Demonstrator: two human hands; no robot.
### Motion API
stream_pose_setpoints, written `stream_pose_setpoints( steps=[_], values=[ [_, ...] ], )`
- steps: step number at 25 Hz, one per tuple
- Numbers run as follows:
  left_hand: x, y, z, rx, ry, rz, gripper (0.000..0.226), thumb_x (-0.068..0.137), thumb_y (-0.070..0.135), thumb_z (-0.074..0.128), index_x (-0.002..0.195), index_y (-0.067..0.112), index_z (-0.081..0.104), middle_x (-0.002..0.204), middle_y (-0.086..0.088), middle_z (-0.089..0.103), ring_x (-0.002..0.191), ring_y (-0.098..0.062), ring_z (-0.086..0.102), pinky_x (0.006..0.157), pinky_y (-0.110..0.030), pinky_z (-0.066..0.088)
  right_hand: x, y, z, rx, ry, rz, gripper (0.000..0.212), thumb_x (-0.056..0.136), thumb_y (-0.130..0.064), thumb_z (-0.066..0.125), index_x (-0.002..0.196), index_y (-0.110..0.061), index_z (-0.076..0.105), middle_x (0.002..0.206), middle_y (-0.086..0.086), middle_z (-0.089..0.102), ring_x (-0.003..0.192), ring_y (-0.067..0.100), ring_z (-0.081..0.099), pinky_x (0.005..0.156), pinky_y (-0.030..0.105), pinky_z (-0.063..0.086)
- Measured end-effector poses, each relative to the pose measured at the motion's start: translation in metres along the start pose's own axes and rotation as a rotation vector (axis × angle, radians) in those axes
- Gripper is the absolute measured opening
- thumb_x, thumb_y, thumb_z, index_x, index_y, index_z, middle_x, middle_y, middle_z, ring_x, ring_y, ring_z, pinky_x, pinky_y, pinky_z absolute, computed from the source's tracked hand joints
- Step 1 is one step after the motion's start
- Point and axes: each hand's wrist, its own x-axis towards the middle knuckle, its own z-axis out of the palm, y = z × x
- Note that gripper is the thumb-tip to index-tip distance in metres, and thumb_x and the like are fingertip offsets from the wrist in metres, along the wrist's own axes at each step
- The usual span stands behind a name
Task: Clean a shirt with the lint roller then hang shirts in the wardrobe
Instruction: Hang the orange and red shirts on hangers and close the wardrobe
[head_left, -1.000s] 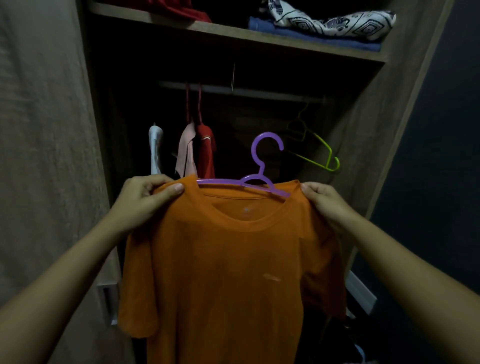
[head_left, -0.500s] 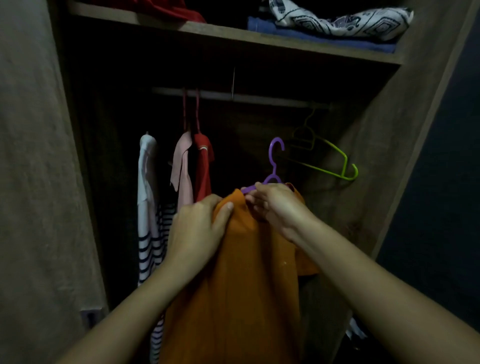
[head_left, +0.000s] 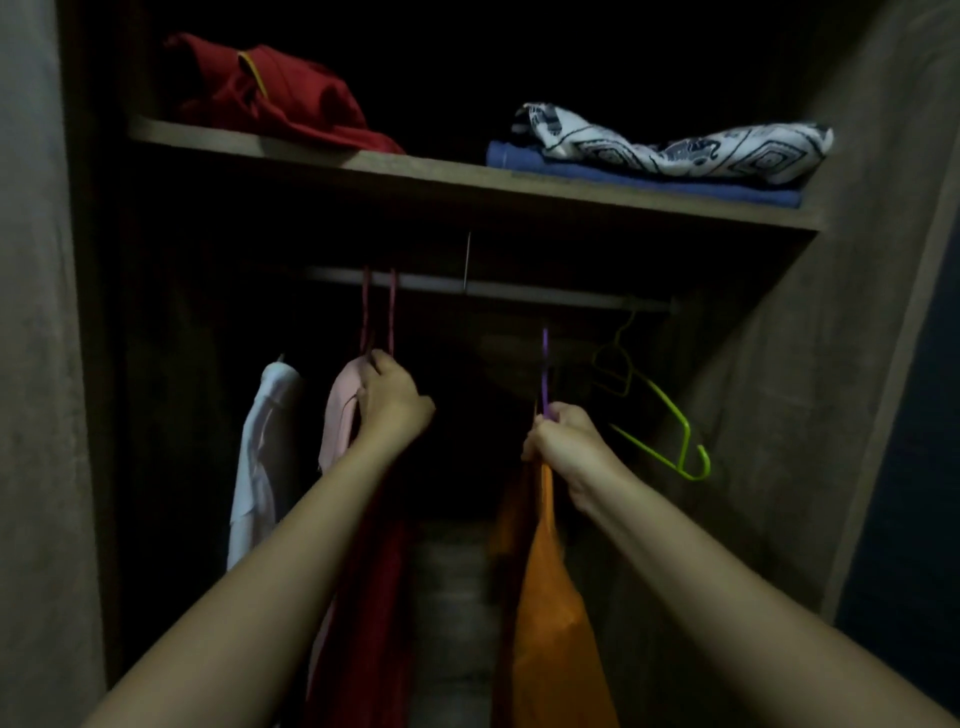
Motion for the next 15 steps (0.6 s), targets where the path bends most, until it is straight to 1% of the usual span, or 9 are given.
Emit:
stream_pose_setpoints(
  steps=[1,2,4,5,8,9,11,13,15],
  values=[
    [0.004,0.002,0.006,-0.052,-0.007,-0.035,0.075,0.084,0.006,0.057,0.145,-0.004,0.013,0.147,-0.027,0.027,0.134,-0.039,0.033,0.110,-0.036,0.028,0.007,-0.001,-0.003,-0.004,-0.024,-0.022,0.041,0.083,0.001,0.049,0.123,-0.007,0.046,0.087,0.007,0.051,0.076,0.015,0.051,0.060,0.021,0.041],
    [0.007,0.006,0.012,-0.081,-0.038,-0.045,0.072,0.085,0.003,0.053,0.145,-0.002,0.015,0.144,-0.028,0.034,0.130,-0.040,0.038,0.107,-0.035,0.031,0.016,-0.002,-0.006,-0.013,-0.045,-0.039,0.037,0.081,0.003,0.048,0.114,-0.012,0.047,0.082,0.004,0.049,0.074,0.014,0.050,0.062,0.021,0.042],
    [0.005,0.012,0.024,-0.095,-0.120,-0.032,0.066,0.086,0.003,0.049,0.145,0.002,0.019,0.137,-0.028,0.043,0.124,-0.040,0.045,0.102,-0.033,0.036,0.031,-0.006,-0.010,-0.065,-0.076,-0.086,0.028,0.075,0.007,0.049,0.092,-0.015,0.046,0.079,0.004,0.046,0.074,0.016,0.049,0.067,0.026,0.043],
    [0.005,0.015,0.029,-0.097,-0.122,-0.021,0.065,0.086,0.003,0.048,0.145,0.002,0.020,0.135,-0.027,0.045,0.123,-0.039,0.047,0.101,-0.032,0.037,0.038,-0.011,-0.011,-0.095,-0.087,-0.108,0.028,0.074,0.008,0.049,0.087,-0.017,0.045,0.080,0.004,0.046,0.075,0.016,0.050,0.068,0.028,0.043],
    [0.003,0.021,0.036,-0.179,-0.050,-0.069,0.067,0.087,-0.001,0.045,0.147,0.006,0.017,0.140,-0.025,0.042,0.127,-0.038,0.044,0.103,-0.033,0.035,0.065,-0.026,-0.005,-0.140,-0.101,-0.147,0.028,0.076,0.003,0.050,0.094,-0.018,0.053,0.087,0.004,0.053,0.081,0.019,0.056,0.073,0.031,0.048],
    [0.001,0.022,0.036,-0.194,-0.035,-0.076,0.070,0.087,-0.001,0.044,0.149,0.008,0.013,0.142,-0.024,0.039,0.129,-0.036,0.042,0.105,-0.032,0.034,0.076,-0.031,-0.002,-0.161,-0.092,-0.159,0.028,0.076,0.000,0.049,0.098,-0.015,0.057,0.090,0.006,0.057,0.084,0.022,0.059,0.077,0.034,0.050],
    [-0.004,0.023,0.037,-0.202,-0.040,-0.074,0.073,0.088,-0.001,0.042,0.150,0.010,0.006,0.146,-0.021,0.035,0.130,-0.034,0.040,0.104,-0.031,0.035,0.096,-0.040,0.006,-0.185,-0.052,-0.177,0.036,0.079,-0.004,0.049,0.112,-0.013,0.060,0.100,0.009,0.063,0.094,0.026,0.062,0.088,0.040,0.051],
    [-0.007,0.026,0.035,-0.208,-0.058,-0.061,0.075,0.088,0.000,0.041,0.150,0.012,0.002,0.146,-0.020,0.034,0.127,-0.033,0.044,0.098,-0.030,0.040,0.112,-0.045,0.012,-0.187,-0.040,-0.178,0.043,0.080,-0.008,0.050,0.122,-0.014,0.057,0.105,0.009,0.064,0.099,0.026,0.061,0.091,0.037,0.049],
    [-0.007,0.029,0.033,-0.212,-0.081,-0.061,0.076,0.088,0.001,0.042,0.150,0.012,0.000,0.146,-0.020,0.035,0.122,-0.032,0.049,0.089,-0.027,0.043,0.123,-0.043,0.016,-0.224,-0.058,-0.190,0.042,0.082,-0.014,0.051,0.124,-0.014,0.057,0.113,0.009,0.064,0.106,0.026,0.060,0.095,0.036,0.048]
  ],
)
